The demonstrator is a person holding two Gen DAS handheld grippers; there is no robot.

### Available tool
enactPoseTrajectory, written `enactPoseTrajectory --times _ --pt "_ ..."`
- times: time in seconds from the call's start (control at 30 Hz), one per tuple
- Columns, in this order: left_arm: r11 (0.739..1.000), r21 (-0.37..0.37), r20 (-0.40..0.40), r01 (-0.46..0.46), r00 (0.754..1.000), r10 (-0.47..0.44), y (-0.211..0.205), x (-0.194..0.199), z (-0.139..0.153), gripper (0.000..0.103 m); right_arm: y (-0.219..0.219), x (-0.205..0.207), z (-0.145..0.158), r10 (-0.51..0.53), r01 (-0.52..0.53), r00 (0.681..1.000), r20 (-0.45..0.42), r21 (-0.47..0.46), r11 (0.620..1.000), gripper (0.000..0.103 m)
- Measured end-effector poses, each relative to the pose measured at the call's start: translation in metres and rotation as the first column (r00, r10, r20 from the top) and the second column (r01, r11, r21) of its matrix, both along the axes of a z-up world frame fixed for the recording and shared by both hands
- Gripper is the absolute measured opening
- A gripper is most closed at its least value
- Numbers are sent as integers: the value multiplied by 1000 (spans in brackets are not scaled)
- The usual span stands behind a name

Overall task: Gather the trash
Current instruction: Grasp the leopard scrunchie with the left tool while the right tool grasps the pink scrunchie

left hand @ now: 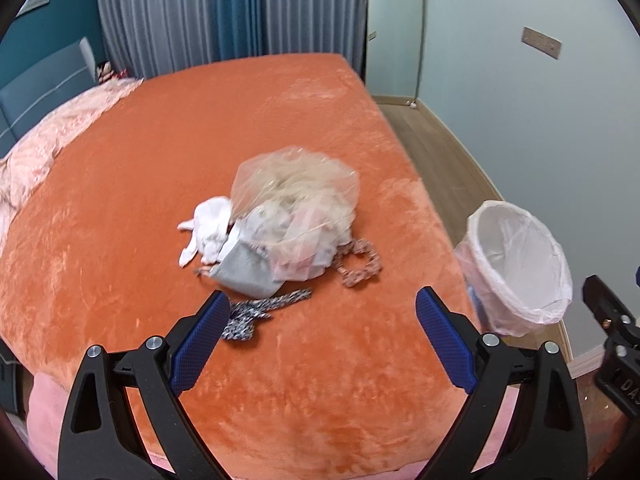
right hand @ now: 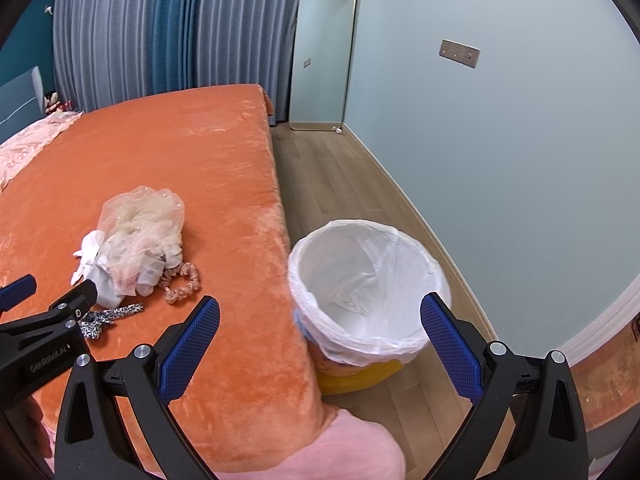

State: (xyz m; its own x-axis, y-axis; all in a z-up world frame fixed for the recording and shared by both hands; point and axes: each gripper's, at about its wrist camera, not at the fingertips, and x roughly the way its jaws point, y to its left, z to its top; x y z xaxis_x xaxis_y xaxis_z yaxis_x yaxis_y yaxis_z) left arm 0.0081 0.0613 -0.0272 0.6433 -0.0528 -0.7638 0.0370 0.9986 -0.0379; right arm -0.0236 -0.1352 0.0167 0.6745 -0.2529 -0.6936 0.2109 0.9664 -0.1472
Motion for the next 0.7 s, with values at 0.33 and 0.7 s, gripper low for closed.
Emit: enactPoseTrajectory --times 0.33,0.7 --pt "987 -58 -104 -150 984 143 75 20 -60 89 36 22 -44 46 -41 998 -43 128 991 96" --pt "975 -88 -234 -206 955 181 115 51 -113 89 82 56 -82 108 -94 989 -98 134 986 96"
